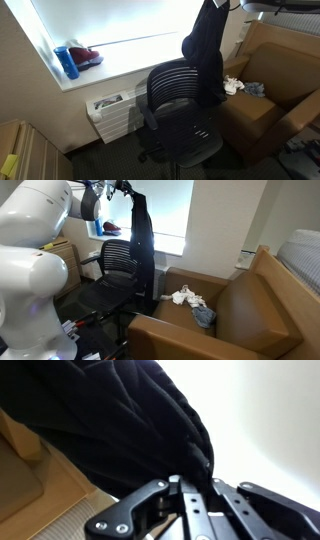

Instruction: Take the black jumper off the sofa and put it on the back of the black chair

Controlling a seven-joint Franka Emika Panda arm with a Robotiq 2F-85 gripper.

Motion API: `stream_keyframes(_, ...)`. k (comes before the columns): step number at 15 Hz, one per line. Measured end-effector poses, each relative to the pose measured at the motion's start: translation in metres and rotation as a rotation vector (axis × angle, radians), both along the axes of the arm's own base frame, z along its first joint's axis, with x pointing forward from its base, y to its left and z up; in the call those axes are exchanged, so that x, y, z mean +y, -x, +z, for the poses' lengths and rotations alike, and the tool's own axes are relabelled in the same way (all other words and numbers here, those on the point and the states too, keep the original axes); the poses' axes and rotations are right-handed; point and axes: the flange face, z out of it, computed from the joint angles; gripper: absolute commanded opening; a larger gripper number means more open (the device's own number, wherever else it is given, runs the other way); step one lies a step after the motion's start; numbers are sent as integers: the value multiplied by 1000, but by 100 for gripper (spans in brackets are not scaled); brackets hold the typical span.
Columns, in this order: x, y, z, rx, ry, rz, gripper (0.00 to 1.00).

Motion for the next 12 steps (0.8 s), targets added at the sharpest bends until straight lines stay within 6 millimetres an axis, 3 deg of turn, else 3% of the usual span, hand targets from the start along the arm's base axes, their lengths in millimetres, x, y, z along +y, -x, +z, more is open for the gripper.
stream_keyframes(1, 7, 4, -6, 59, 7, 35, 9)
stream_keyframes(5, 15, 15, -6, 120, 93, 71, 9)
stream_keyframes(6, 15, 15, -6, 121, 96, 72, 2)
stream_keyframes(8, 14, 14, -7, 124, 96, 66, 2)
stream_keyframes(12, -10, -2, -2, 209, -15, 40, 2)
